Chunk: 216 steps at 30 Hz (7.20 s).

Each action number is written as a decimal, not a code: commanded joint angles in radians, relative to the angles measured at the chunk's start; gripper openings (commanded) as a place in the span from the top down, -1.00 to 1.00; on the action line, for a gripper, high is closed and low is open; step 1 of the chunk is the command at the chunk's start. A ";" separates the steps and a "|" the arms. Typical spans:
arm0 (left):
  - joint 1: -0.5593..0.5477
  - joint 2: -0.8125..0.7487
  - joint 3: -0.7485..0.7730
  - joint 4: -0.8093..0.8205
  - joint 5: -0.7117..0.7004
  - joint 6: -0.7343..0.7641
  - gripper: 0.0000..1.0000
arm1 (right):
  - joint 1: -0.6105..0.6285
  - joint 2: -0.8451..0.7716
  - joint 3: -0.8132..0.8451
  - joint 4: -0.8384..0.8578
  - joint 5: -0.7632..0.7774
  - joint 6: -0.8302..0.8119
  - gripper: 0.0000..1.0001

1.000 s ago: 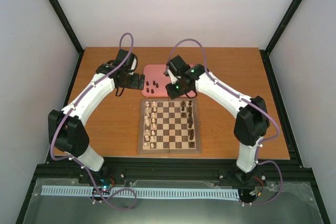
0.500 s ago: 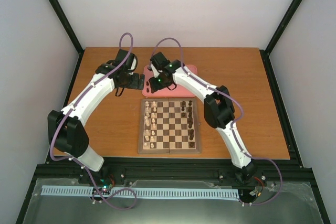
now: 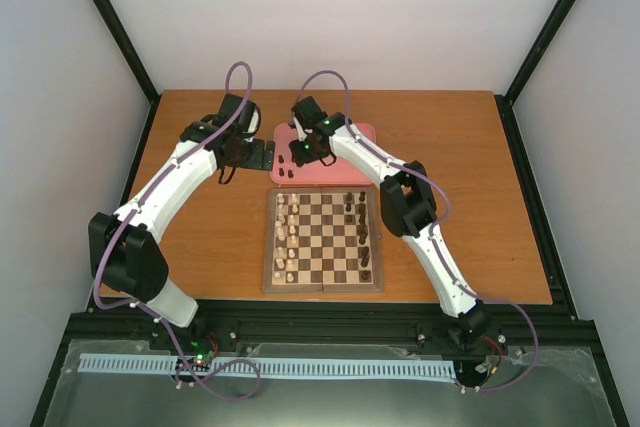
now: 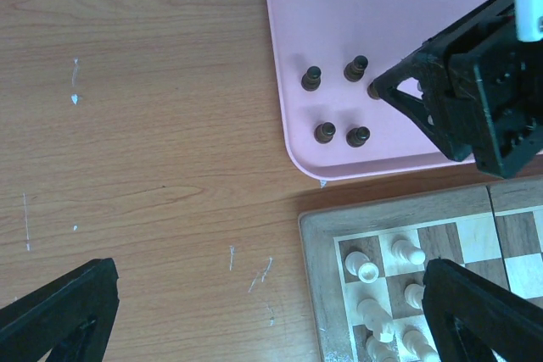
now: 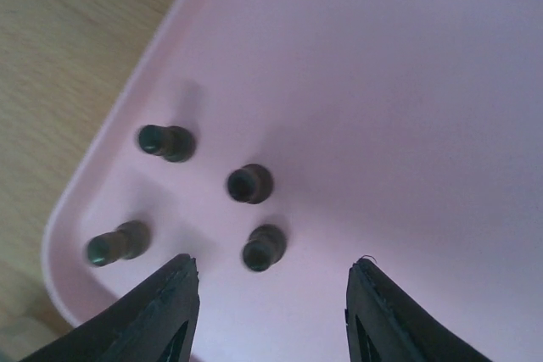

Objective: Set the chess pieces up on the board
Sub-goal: Pick up the chess piece from the storage box, then place the chess piece on the chessboard, then pick up the chess piece from the storage box.

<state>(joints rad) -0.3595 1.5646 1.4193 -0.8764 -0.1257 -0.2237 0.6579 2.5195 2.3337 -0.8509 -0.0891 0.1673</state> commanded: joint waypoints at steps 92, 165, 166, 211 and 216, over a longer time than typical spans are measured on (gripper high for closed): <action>-0.007 0.055 0.027 0.005 -0.001 -0.004 -0.99 | 0.066 -0.853 -1.217 0.204 -0.028 0.056 0.94; -0.007 0.068 0.040 -0.008 -0.004 -0.005 -0.99 | 0.068 -0.918 -1.059 0.045 0.039 0.019 -0.98; -0.007 0.068 0.041 -0.009 -0.003 -0.005 -0.99 | 0.068 -0.928 -1.042 0.039 0.056 0.021 -1.00; -0.042 0.797 0.721 -0.080 0.183 -0.033 0.12 | -0.274 -0.682 -0.742 0.053 0.163 -0.017 -1.00; -0.049 0.808 0.693 -0.075 0.183 -0.026 0.21 | -0.278 -0.666 -0.740 0.056 0.142 -0.015 -1.00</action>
<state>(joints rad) -0.3923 2.3646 2.1029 -0.9386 0.0460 -0.2607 0.3897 1.8271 1.5684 -0.8074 0.0731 0.1616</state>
